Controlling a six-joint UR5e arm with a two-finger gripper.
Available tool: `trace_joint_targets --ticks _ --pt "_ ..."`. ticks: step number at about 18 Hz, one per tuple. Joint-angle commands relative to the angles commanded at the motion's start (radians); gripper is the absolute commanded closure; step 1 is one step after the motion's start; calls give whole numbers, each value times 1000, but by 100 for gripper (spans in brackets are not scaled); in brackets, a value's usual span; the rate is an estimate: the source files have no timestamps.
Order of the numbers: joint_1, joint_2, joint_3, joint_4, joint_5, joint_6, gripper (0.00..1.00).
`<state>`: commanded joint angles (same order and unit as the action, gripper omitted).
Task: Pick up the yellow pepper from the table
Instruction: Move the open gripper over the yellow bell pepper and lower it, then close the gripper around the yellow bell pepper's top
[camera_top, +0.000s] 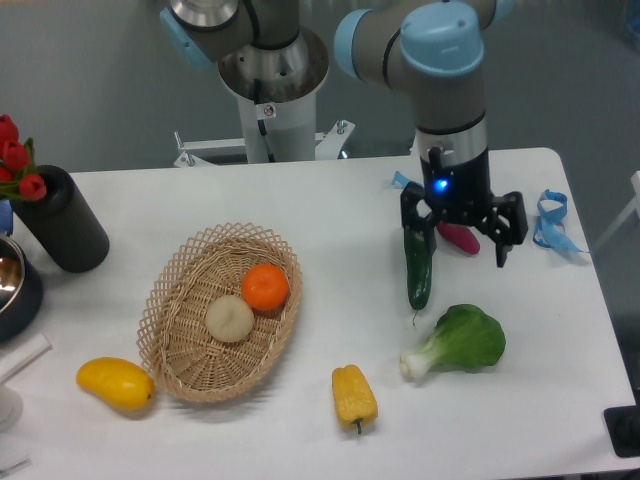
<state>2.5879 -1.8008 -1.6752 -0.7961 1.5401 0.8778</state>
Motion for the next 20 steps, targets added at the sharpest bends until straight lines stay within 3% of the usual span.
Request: trace_joint_targets --ticks 6,12,17,20 --pt "-75 -110 92 0 0 -325 0" --pt "-121 -210 117 0 -2 -448 0" --pt "-144 -322 190 0 -61 -618 0" --pt "-144 -342 198 0 -80 -645 0"
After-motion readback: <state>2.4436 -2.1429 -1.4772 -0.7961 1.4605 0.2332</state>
